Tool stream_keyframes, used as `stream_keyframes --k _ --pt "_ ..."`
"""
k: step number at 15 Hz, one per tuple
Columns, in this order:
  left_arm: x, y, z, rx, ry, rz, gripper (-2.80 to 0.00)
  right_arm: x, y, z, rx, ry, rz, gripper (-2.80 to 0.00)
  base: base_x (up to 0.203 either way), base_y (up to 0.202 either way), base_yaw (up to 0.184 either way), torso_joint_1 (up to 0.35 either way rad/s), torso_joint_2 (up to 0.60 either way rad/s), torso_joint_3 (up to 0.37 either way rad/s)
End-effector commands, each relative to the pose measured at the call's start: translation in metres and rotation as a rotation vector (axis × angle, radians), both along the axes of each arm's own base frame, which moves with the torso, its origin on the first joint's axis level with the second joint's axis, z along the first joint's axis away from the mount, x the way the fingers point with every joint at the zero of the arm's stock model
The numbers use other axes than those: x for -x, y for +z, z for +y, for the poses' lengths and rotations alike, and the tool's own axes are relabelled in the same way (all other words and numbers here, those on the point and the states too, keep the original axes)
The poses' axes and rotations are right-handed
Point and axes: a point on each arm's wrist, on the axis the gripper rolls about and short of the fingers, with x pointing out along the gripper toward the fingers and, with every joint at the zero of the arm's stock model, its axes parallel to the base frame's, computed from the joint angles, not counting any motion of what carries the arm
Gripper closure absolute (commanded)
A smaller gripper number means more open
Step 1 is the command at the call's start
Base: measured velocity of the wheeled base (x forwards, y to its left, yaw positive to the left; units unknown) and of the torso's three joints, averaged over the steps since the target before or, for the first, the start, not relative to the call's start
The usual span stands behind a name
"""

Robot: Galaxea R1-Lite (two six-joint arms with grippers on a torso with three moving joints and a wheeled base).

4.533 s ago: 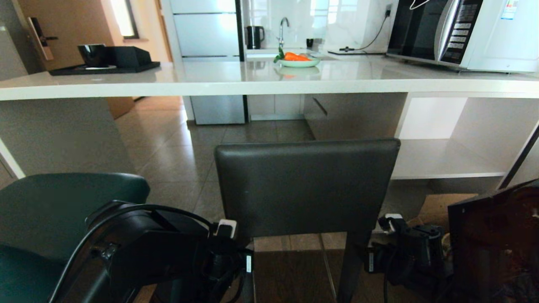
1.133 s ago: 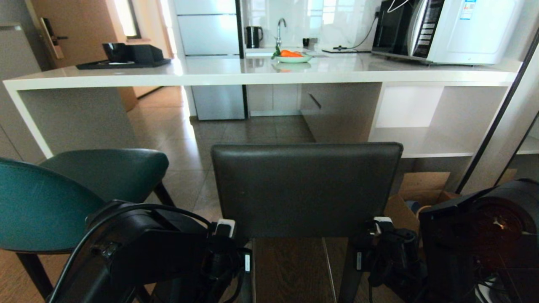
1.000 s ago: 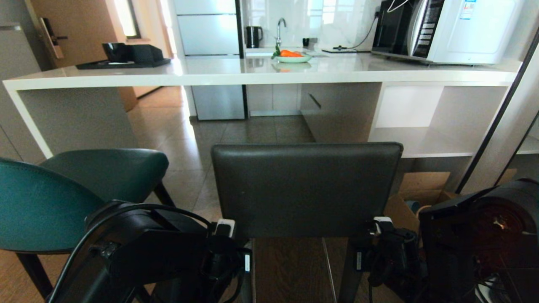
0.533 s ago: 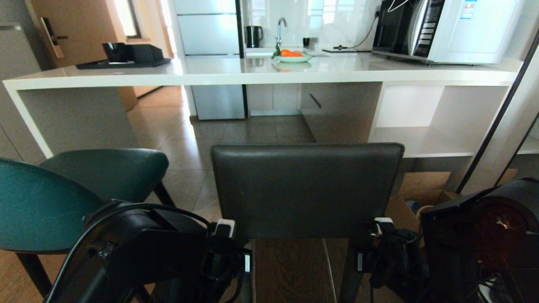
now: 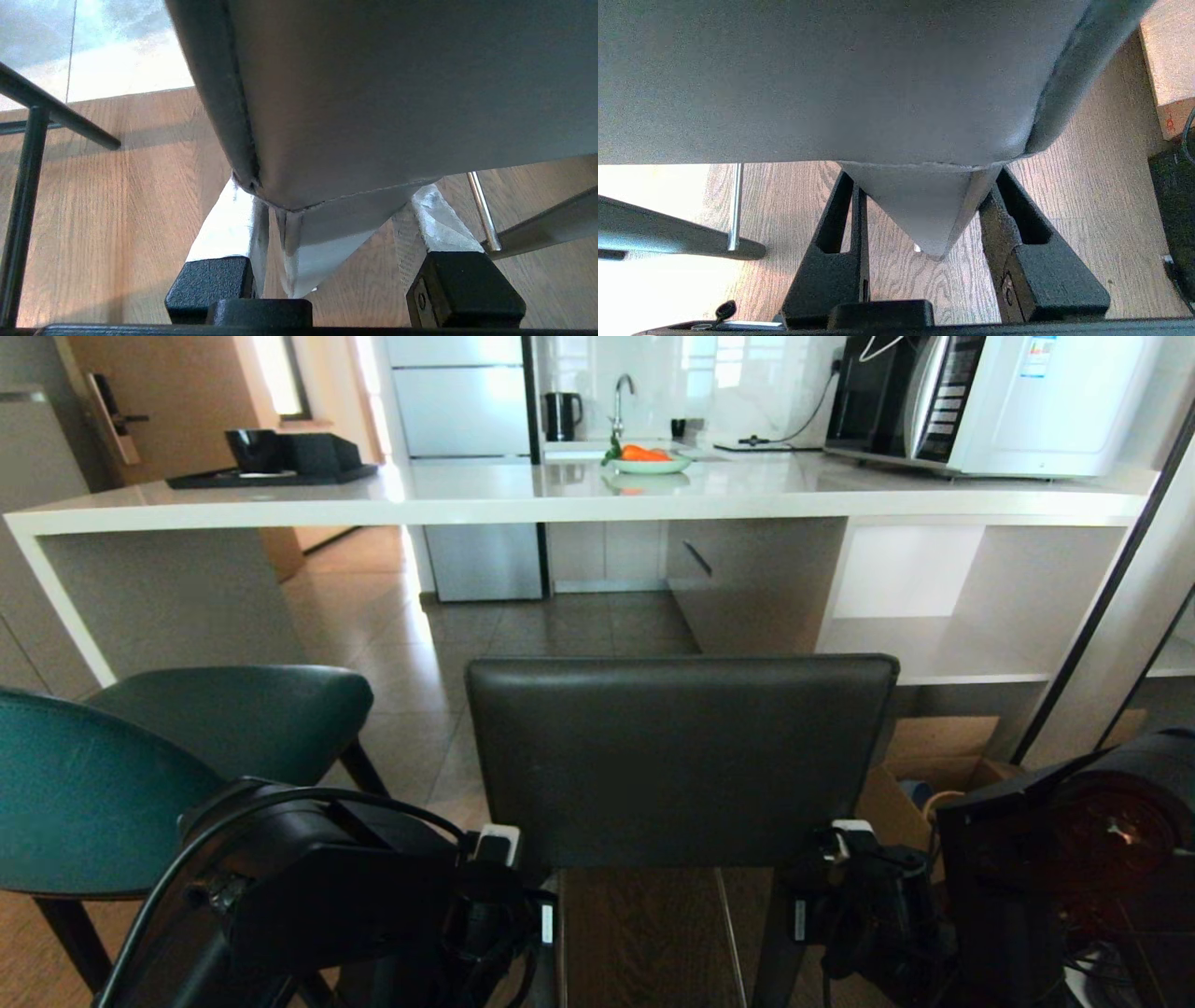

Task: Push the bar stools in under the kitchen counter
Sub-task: Pull the gray chair out from under the dining table

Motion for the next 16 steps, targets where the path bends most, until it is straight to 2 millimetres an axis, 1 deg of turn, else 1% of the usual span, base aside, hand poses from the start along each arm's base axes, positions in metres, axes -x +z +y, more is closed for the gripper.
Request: stream_keyframes --k 1,4,5,6,7,9,11,13,15,16 --pt "0.000 0.004 0.000 0.011 0.004 -0.014 0.00 0.000 0.001 0.000 -0.003 -0.002 -0.009 0.00 0.000 0.000 0.000 0.000 0.00 0.000" --pt "-0.002 0.011 -0.002 0.022 0.004 -0.037 0.00 0.000 0.001 0.000 -0.002 -0.004 -0.010 0.00 0.000 0.000 0.000 0.000 0.00 0.000" --pt "0.000 0.010 -0.003 0.013 -0.006 -0.032 0.00 0.000 -0.001 0.000 0.002 -0.003 -0.003 -2.80 0.000 0.000 0.000 0.000 0.00 0.000" --pt "0.003 0.008 -0.001 -0.022 -0.016 -0.028 -2.80 0.000 -0.001 0.000 0.003 -0.006 -0.004 -2.80 0.000 0.000 0.000 0.000 0.00 0.000" --pt "0.005 0.008 0.001 -0.040 -0.018 -0.026 -2.80 -0.001 0.000 0.000 0.002 -0.011 -0.010 -2.80 0.000 0.000 0.000 0.000 0.00 0.000" --pt "0.002 0.015 0.000 -0.008 -0.004 -0.044 -2.80 0.000 0.000 0.000 0.000 -0.013 -0.006 -2.80 0.000 0.000 0.000 0.000 0.00 0.000" --pt "0.004 0.014 0.000 -0.009 -0.009 -0.035 -2.80 0.001 0.001 0.000 -0.004 -0.013 -0.006 -2.80 0.000 0.000 0.000 0.000 0.00 0.000" --pt "0.013 0.013 0.004 -0.023 -0.019 -0.009 -2.80 0.011 0.003 -0.003 0.000 0.002 0.022 -2.80 0.000 0.000 0.000 0.000 0.00 0.000" --pt "0.026 0.008 0.013 -0.035 -0.016 0.051 -2.80 0.025 0.008 -0.008 0.000 0.010 0.052 -2.80 0.000 0.000 0.000 0.000 0.00 0.000" --pt "0.031 0.014 0.017 -0.003 -0.020 0.068 -2.80 0.032 0.015 -0.011 -0.026 0.016 0.061 -2.80 0.000 0.000 0.000 0.000 0.00 0.000"
